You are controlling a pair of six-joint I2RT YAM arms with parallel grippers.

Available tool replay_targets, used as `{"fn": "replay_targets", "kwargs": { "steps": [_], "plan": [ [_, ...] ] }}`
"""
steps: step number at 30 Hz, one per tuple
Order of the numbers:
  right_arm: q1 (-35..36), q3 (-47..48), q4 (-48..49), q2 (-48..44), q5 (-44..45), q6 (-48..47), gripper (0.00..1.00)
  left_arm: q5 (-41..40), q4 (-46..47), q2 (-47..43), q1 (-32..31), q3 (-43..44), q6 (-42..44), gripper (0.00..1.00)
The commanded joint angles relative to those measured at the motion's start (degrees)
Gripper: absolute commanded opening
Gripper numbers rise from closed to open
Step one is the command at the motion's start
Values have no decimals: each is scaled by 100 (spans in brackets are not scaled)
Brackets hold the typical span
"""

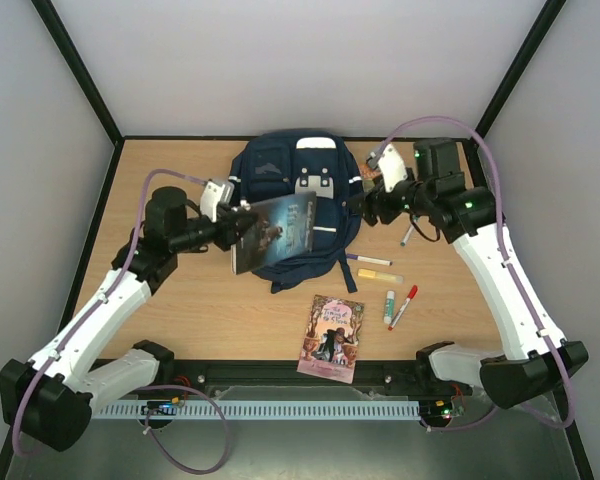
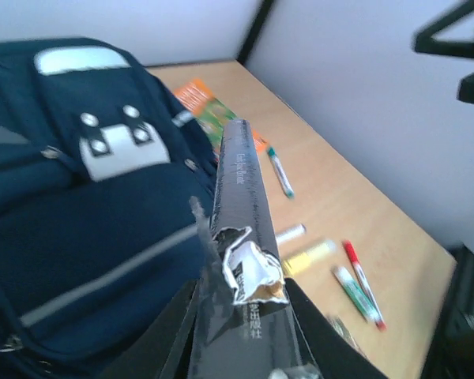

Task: Pack the student bag
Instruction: Pick up the book from the center of the board.

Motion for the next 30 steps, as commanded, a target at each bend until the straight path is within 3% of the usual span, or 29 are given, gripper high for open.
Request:
{"fn": "replay_targets", "kwargs": {
  "steps": [1, 3, 6, 13, 19, 30],
  "plan": [
    [-382, -16, 1042, -77, 578, 1457, 81, -1310, 1458, 101, 51, 590, -1217, 2],
    [-405, -89, 1115, -28, 387, 1841, 82, -1855, 1901, 181, 59, 629, -1819, 2],
    [-413, -423, 1598, -111, 445, 2477, 99, -2410, 3159, 114, 59, 176, -3043, 2],
    [-411, -920, 2576, -180, -355, 3620, 100, -3173, 5935, 86, 16, -1221, -5609, 3],
    [-411, -800, 2752, 285, -874, 4201, 100, -4119, 6259, -125, -462, -1592, -5968, 3],
    [-391, -395, 3438, 1251, -2185, 5953, 100, -4691, 7214, 410, -970, -1574, -6594, 3]
  ]
}}
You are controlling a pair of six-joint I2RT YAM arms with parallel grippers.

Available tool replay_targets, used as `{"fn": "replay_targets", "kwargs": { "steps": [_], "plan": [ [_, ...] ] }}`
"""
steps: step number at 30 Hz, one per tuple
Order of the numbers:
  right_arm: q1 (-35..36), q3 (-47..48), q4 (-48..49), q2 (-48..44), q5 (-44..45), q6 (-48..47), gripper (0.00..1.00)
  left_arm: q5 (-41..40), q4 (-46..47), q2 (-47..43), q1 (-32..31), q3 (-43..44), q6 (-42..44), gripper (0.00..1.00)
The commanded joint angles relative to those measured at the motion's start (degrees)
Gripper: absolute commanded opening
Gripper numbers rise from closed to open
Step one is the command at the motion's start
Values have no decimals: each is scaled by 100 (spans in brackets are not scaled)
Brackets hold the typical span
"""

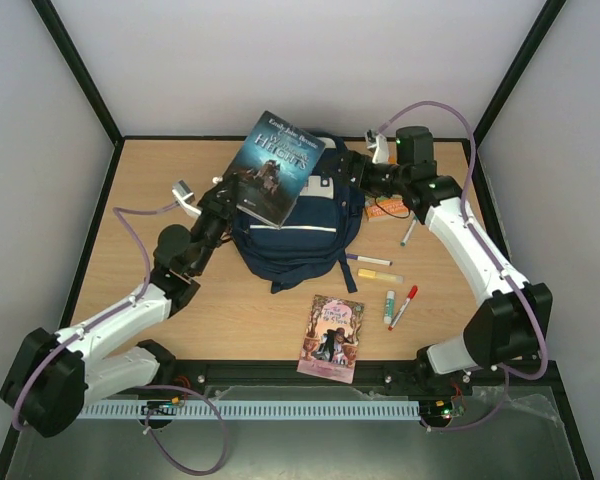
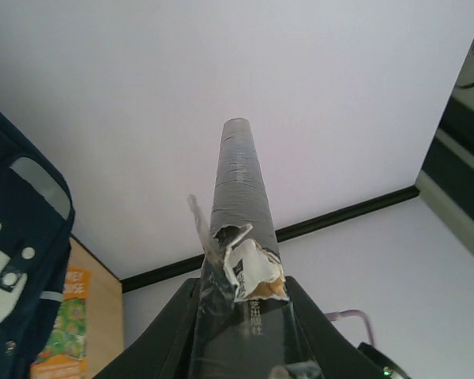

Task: Pack the student bag
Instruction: Pick up the book from the center of the board.

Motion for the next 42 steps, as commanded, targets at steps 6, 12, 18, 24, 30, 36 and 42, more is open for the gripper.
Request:
{"fn": "replay_targets", "kwargs": {
  "steps": [6, 12, 18, 24, 30, 36, 42],
  "plan": [
    [104, 296, 1002, 183, -1152, 1117, 96, -502, 1944, 527, -330, 362, -752, 3],
    [271, 303, 1151, 209, -1175, 1246, 94, -592, 2173, 832, -570, 470, -904, 3],
    [267, 142, 633, 42, -606, 1255, 92, -793, 2131, 782, -701, 510, -669, 3],
    [267, -546, 923, -296, -650, 1770, 92, -685, 2189, 890, -821, 640, -587, 3],
    [267, -525, 1068, -271, -774, 1714, 91, -660, 2280, 1081, -1010, 774, -512, 3],
    [267, -359, 1637, -229, -1036, 1731, 80, -803, 2126, 1180, -1195, 835, -634, 3],
    [267, -360, 1942, -461, -1120, 1821, 64, -1073, 1289, 1042, -1197, 832, -1034, 16]
  ]
}}
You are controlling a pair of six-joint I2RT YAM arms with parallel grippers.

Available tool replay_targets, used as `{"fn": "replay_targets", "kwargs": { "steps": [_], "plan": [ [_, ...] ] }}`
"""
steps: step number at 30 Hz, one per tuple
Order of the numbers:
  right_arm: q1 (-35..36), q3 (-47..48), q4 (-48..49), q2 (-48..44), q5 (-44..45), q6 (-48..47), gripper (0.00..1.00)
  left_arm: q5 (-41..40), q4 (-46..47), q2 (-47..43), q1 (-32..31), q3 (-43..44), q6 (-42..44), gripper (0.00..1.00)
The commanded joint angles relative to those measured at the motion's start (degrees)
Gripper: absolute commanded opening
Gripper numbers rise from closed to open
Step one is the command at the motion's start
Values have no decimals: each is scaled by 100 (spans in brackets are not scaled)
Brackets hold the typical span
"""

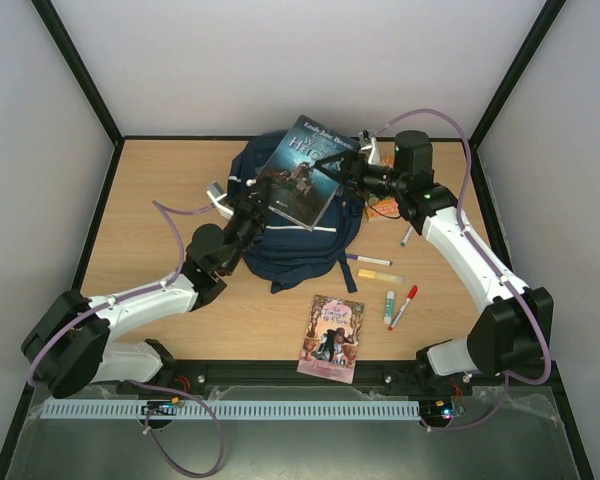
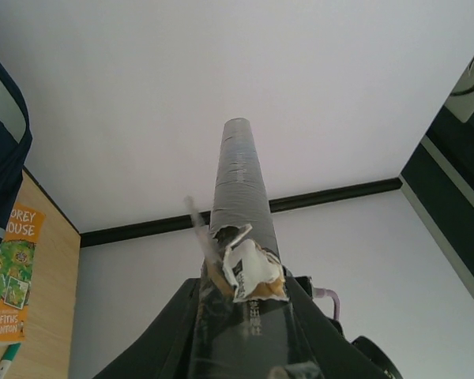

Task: Pack the student bag
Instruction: Pick up the book from the center of the board.

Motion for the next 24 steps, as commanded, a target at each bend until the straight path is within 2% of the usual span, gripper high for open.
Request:
{"fn": "replay_targets", "kwargs": {
  "steps": [1, 7, 13, 15, 19, 22, 24],
  "plan": [
    [37, 150, 480, -330, -263, 41, 62, -314, 299, -234, -34, 335, -395, 18],
    [37, 191, 466, -313, -136, 74, 48, -103, 312, -112, -50, 359, -602, 27],
    [-11, 232, 308, -242, 118, 164, 34, -105, 189, -147, -128, 372, -506, 30],
    [-47, 237, 318, -215, 139, 179, 26, -102, 78, -167, -149, 373, -500, 36],
    [-128, 304, 157, -145, 364, -66, 10, -68, -92, -185, -169, 307, -508, 43],
    [-245, 298, 136, -150, 658, -415, 1, 8, -342, -220, -177, 252, -563, 58],
    [-337, 367, 32, -164, 854, -857, 1, 93, -765, -316, -178, 271, -406, 67]
  ]
}}
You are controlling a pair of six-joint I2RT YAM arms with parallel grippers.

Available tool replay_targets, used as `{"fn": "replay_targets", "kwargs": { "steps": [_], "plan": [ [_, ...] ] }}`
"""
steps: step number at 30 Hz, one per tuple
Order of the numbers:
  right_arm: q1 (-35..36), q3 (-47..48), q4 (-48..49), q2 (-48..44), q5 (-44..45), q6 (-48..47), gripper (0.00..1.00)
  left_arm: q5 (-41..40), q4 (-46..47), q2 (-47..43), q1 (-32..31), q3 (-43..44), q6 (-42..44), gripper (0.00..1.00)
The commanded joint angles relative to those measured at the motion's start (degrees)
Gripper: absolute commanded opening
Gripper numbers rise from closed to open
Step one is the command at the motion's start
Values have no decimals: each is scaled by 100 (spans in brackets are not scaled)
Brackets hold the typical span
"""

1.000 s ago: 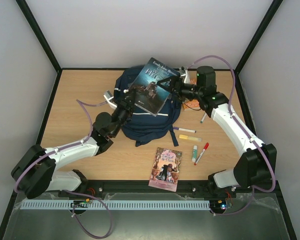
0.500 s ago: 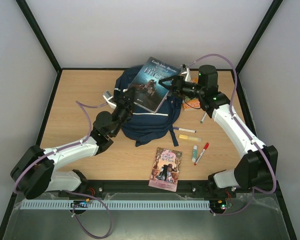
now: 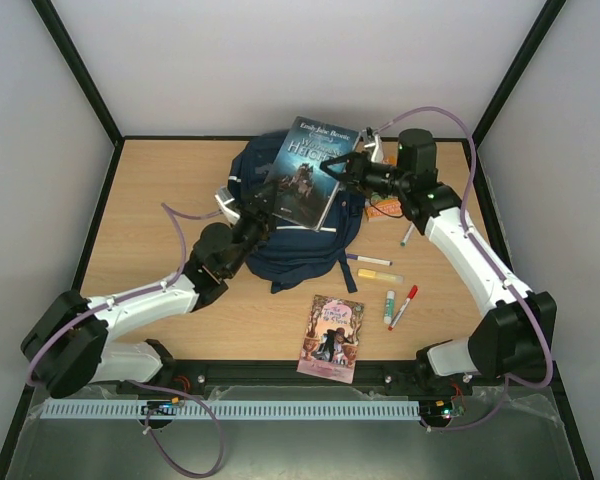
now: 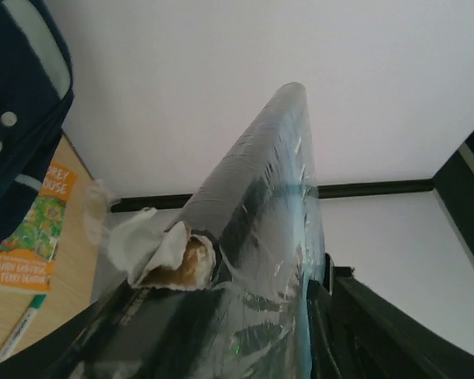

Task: Pack the student bag
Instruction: Pick up the book from the center of the board, then place the book in the student bag.

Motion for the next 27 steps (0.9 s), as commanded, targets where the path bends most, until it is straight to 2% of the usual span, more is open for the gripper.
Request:
{"fn": "replay_targets", "kwargs": {
  "steps": [1, 5, 7, 9, 12, 13, 15, 20, 27],
  "plan": [
    [-317, 317, -15, -92, 835, -1165, 1, 143, -405, -366, -36, 234, 403, 70],
    [-727, 215, -357, -378, 1093, -2152, 1, 234, -2490, -729, -16, 645, 1695, 81],
    [-984, 156, -707, -488, 991, -2569, 1, 339, -3629, -761, 102, 969, 2602, 82],
    [-1214, 194, -1208, -551, 709, -3065, 1, 458, -4431, -682, 203, 1322, 3965, 83],
    [-1511, 165, -1911, -696, 453, -3509, 1, 736, -5463, -348, 359, 1764, 5409, 83],
    [-1608, 97, -2040, -784, 404, -3589, 1, 853, -5811, -158, 402, 2075, 6168, 81],
    [-1719, -86, -2197, -993, 411, -3798, 1, 851, -6501, 285, 412, 2526, 7147, 75],
    [-1734, -173, -2941, -1330, 885, -4680, 1, 1061, -7314, 1008, 355, 2980, 8879, 71],
    [-1734, -338, -3740, -1589, 1126, -5254, 1, 2058, -7372, 1451, 218, 3105, 10007, 66]
  ]
}}
